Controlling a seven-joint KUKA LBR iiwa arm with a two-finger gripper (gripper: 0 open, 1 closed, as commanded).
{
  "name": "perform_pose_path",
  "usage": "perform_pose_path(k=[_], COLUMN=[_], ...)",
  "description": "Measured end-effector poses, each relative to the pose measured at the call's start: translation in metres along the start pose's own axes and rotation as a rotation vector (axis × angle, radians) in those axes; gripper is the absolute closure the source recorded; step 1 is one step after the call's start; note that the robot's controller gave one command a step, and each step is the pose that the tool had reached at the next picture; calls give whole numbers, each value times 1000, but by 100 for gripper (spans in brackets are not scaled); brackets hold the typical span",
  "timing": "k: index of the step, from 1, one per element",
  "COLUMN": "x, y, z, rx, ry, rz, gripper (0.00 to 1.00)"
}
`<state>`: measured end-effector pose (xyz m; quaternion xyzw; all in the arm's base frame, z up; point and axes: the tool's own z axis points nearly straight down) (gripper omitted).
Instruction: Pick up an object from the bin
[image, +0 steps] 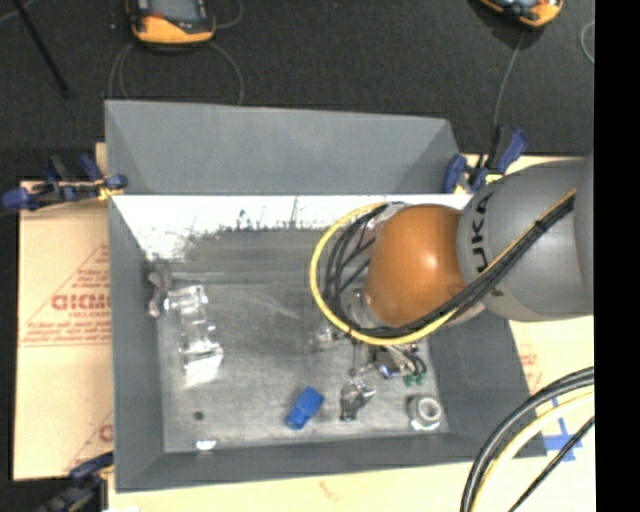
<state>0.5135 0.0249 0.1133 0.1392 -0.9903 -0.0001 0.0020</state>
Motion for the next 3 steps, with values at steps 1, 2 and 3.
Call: perform_pose_path(k=[1, 2, 3], x=[26, 26, 15], y=[29, 30, -19], z=[38, 37, -105], rx=[8, 6, 7], ry=[-31, -28, -13], rz=[-92, -91, -342], gripper=[0, 100, 100])
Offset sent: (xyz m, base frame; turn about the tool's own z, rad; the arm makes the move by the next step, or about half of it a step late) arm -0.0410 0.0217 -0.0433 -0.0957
